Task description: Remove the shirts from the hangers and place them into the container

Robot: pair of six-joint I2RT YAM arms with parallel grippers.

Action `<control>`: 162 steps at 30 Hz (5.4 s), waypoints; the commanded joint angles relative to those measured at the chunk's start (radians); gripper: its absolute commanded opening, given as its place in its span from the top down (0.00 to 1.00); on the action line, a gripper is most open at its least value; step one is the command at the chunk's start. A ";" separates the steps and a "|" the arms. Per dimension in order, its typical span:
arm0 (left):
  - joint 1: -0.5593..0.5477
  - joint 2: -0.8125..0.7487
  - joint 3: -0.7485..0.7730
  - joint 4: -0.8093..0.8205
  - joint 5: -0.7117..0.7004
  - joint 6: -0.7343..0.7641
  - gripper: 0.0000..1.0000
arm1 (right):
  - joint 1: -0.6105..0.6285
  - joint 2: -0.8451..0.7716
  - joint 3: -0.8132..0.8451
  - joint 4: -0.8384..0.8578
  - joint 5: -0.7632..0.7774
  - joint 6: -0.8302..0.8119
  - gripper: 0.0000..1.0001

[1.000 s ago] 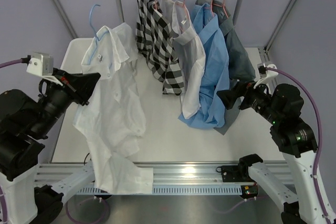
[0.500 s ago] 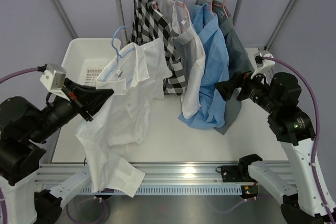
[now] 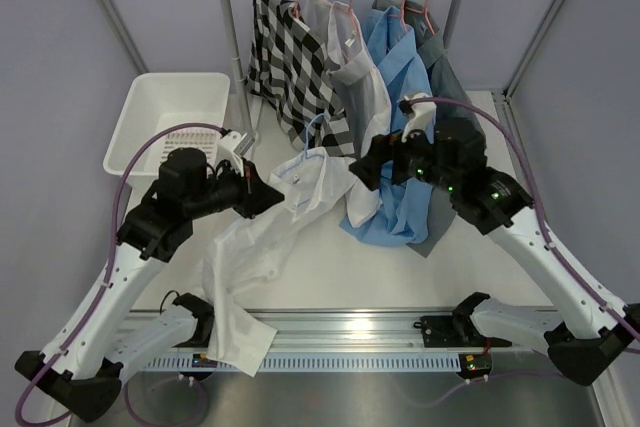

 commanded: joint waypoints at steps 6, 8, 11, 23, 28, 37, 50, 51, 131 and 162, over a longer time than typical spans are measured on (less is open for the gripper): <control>-0.006 -0.104 -0.061 0.205 0.056 -0.026 1.00 | 0.202 0.171 -0.009 0.261 0.187 0.146 0.04; -0.005 -0.118 -0.073 0.205 0.057 -0.021 1.00 | 0.236 0.194 0.002 0.274 0.227 0.150 0.07; -0.005 -0.125 -0.090 0.205 0.048 -0.024 1.00 | 0.274 0.188 -0.002 0.333 0.239 0.111 0.12; -0.006 -0.090 -0.072 0.205 0.069 -0.023 1.00 | 0.363 0.176 0.036 0.433 0.311 0.000 0.19; -0.005 -0.090 -0.067 0.203 0.089 -0.023 1.00 | 0.363 0.212 0.076 0.459 0.308 -0.014 0.24; -0.005 -0.090 -0.053 0.203 0.099 -0.020 1.00 | 0.363 0.285 0.110 0.478 0.305 -0.015 0.41; -0.006 -0.105 -0.053 0.202 0.022 -0.027 0.66 | 0.363 0.268 0.058 0.521 0.415 -0.053 1.00; -0.005 -0.107 -0.053 0.200 0.013 -0.027 0.50 | 0.363 0.268 0.057 0.512 0.431 -0.061 1.00; -0.273 -0.202 0.069 -0.073 -0.742 -0.165 1.00 | 0.408 0.340 0.128 0.186 1.045 0.091 1.00; -0.273 -0.219 0.022 -0.183 -0.954 -0.175 1.00 | 0.391 0.148 0.074 0.186 1.112 0.104 1.00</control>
